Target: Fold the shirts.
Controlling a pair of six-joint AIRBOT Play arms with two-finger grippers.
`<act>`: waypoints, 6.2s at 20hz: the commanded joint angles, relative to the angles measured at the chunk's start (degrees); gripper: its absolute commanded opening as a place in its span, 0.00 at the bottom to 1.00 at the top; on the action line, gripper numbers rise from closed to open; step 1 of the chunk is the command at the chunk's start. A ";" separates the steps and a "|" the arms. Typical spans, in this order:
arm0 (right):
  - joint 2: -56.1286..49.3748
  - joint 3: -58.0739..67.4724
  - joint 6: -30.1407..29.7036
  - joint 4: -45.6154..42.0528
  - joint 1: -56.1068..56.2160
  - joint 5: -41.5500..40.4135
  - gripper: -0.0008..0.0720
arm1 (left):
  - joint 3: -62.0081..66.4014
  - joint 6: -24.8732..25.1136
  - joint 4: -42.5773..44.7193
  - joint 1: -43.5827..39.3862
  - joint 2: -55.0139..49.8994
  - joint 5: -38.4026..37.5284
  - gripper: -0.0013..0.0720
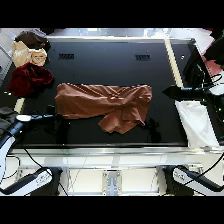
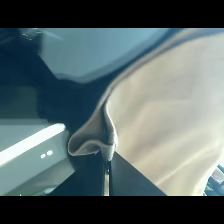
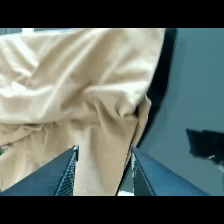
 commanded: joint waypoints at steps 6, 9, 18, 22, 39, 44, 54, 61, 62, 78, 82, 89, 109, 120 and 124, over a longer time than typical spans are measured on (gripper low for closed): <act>-15.41 -3.63 -3.32 9.60 7.80 -12.35 0.54 | 0.11 1.99 -0.26 -0.04 3.15 -0.02 0.03; -22.29 1.75 -3.50 9.94 10.95 -13.57 0.54 | 0.11 1.99 -0.26 -0.04 3.15 0.00 0.03; -24.52 13.33 -6.54 8.02 13.18 -6.23 0.03 | 5.70 23.28 -0.24 1.46 9.03 3.96 0.03; -8.44 22.99 -3.45 -5.18 12.41 7.61 0.03 | 22.10 34.47 0.24 7.89 20.09 -0.81 0.03; 22.95 53.70 9.70 -20.31 12.44 20.79 0.02 | 71.95 35.01 14.99 17.03 18.43 -37.27 0.03; 5.38 42.80 7.72 -18.64 12.46 15.85 0.02 | 70.79 35.04 20.57 3.96 -4.42 -39.80 0.03; -35.17 40.85 7.76 2.51 12.46 -19.23 0.31 | 70.95 28.74 31.02 -12.04 -37.33 -0.98 0.03; -26.97 56.33 8.94 -8.79 5.75 3.67 0.53 | 74.07 28.74 29.81 -2.43 -19.58 -8.83 0.87; -23.61 57.18 9.35 -13.14 3.50 9.73 0.53 | 73.94 28.74 29.83 1.22 -15.15 -14.19 0.87; 15.56 -26.84 1.70 9.20 -15.41 5.51 0.53 | -7.26 20.11 9.77 33.46 22.77 -27.80 0.84; 15.56 -27.87 1.68 9.38 -15.41 6.88 0.53 | -7.56 17.49 8.63 28.85 21.81 -25.79 0.84; 15.58 -27.87 1.68 9.44 -15.41 7.17 0.53 | -7.54 11.78 4.00 13.57 11.06 -12.52 0.84; 15.58 -27.87 1.68 9.62 -15.41 7.10 0.53 | -7.52 11.76 0.79 12.22 7.56 -7.10 0.13; 5.99 -30.49 1.73 14.53 -5.64 -1.88 0.55 | -7.50 11.98 0.59 12.22 7.58 -7.78 0.04; -2.16 -28.02 -1.16 17.73 -2.12 -2.12 0.55 | -7.45 11.98 0.59 12.33 7.58 -11.10 0.82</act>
